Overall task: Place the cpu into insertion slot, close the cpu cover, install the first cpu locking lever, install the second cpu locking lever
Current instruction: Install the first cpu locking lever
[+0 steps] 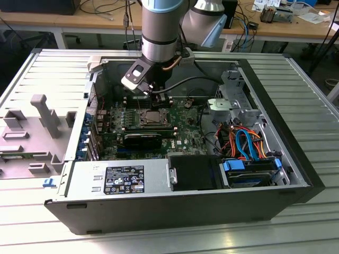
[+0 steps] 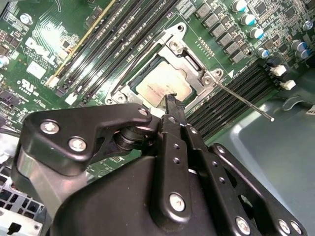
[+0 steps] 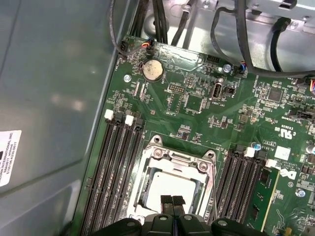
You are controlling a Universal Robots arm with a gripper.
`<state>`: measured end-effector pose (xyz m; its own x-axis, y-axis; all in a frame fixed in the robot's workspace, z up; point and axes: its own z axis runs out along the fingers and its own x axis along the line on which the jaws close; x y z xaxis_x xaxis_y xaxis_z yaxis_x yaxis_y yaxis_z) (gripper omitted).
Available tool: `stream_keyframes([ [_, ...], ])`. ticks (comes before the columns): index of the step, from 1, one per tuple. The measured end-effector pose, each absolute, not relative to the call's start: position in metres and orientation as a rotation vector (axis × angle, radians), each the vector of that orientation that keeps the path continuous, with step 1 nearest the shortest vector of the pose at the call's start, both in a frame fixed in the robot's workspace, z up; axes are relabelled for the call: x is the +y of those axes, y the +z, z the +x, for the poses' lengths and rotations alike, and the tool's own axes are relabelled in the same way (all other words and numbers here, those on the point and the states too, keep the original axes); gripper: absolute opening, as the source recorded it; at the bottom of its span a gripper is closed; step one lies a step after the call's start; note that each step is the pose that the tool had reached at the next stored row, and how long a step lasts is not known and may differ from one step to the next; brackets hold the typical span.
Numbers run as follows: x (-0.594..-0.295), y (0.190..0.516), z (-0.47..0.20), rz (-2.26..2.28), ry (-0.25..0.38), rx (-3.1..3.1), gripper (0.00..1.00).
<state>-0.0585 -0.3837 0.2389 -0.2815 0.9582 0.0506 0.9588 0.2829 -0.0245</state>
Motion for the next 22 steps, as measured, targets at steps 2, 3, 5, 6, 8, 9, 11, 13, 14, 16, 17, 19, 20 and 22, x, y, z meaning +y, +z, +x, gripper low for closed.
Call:
stream_keyframes([
  [2, -0.3837, 0.2389, -0.0586, -1.839, -0.016, -2.479, 0.11],
  [3, -0.3837, 0.2389, -0.0585, -1.835, -0.016, -2.482, 0.11],
  [5, -0.3837, 0.2389, -0.0585, -1.83, -0.016, -2.485, 0.11],
  [6, -0.3837, 0.2389, -0.0585, -1.828, -0.016, -2.486, 0.11],
  [8, -0.3837, 0.2389, -0.0586, -1.824, -0.016, -2.49, 0.11],
  [9, -0.3837, 0.2389, -0.0585, -1.821, -0.016, -2.491, 0.11],
  [11, -0.3837, 0.2389, -0.0585, -1.815, -0.015, -2.496, 0.11],
  [13, -0.3837, 0.2389, -0.0585, -1.811, -0.015, -2.499, 0.11],
  [14, -0.3837, 0.2389, -0.0585, -1.808, -0.015, -2.501, 0.11],
  [16, -0.3837, 0.2389, -0.0585, -1.8, -0.015, -2.507, 0.11],
  [17, -0.3837, 0.2389, -0.0586, -1.797, -0.015, -2.509, 0.11],
  [19, -0.3837, 0.2389, -0.0585, -1.79, -0.015, -2.514, 0.11],
  [20, -0.3837, 0.2389, -0.0585, -1.785, -0.014, -2.517, 0.11],
  [22, -0.3837, 0.2389, -0.0585, -1.778, -0.014, -2.522, 0.11],
])
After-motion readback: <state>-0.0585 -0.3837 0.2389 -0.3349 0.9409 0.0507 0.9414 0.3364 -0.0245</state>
